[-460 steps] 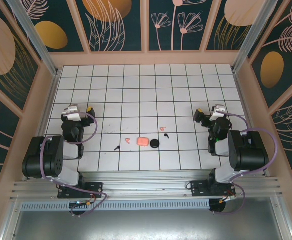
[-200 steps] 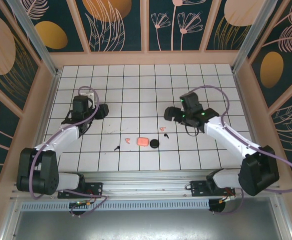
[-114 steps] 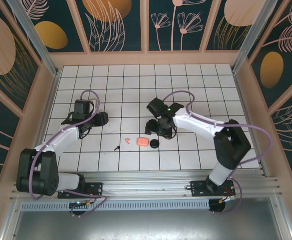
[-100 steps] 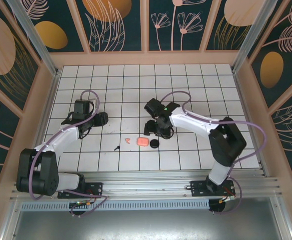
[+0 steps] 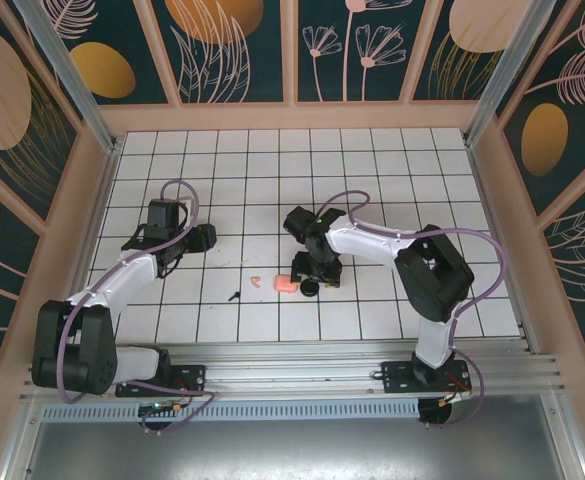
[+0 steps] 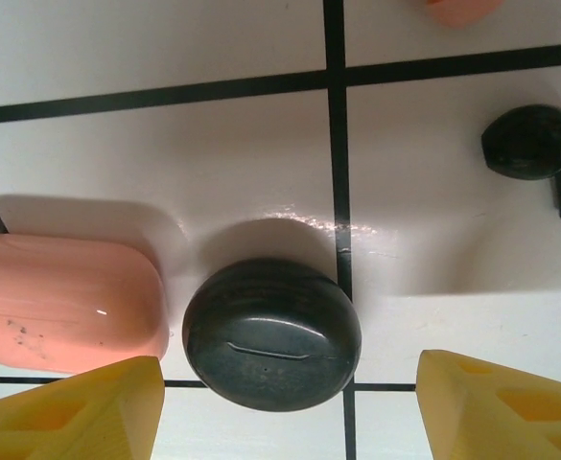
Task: Insert the wireless bluetooth earbuds into the charging case
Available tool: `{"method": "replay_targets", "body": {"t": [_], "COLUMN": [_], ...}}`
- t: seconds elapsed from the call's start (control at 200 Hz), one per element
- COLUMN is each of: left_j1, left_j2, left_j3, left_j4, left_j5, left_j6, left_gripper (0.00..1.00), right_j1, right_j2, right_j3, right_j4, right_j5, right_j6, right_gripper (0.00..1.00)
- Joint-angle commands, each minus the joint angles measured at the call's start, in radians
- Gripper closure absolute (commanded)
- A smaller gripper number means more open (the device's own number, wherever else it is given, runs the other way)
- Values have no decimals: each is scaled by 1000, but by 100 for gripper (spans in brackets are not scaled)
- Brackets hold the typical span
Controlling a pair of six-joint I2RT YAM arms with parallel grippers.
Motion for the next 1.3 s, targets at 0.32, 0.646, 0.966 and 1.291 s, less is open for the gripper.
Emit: {"method": "replay_targets", "body": {"t": [0.32, 0.646, 0.966, 1.291], "left_j1": [-5, -5, -5, -96], "left_j2": [-28, -24, -40, -233], "left_j3": [-5, -11, -17, -116], "left_j4": [-4, -5, 23, 426], "left_j5": [-15, -24, 18, 288], "left_j6": [6, 7, 10, 53], "left_gripper": [42, 42, 47, 55], "right_j1": [10, 6, 4, -55], "right_j2": [46, 84, 29, -219], "right_j3": [2, 11, -18, -96], "right_j4": [-29, -6, 15, 431], "right_j5": [3, 1, 27, 34], "right_j6": [-33, -54, -34, 74], "right_gripper": [34, 37, 50, 52]}}
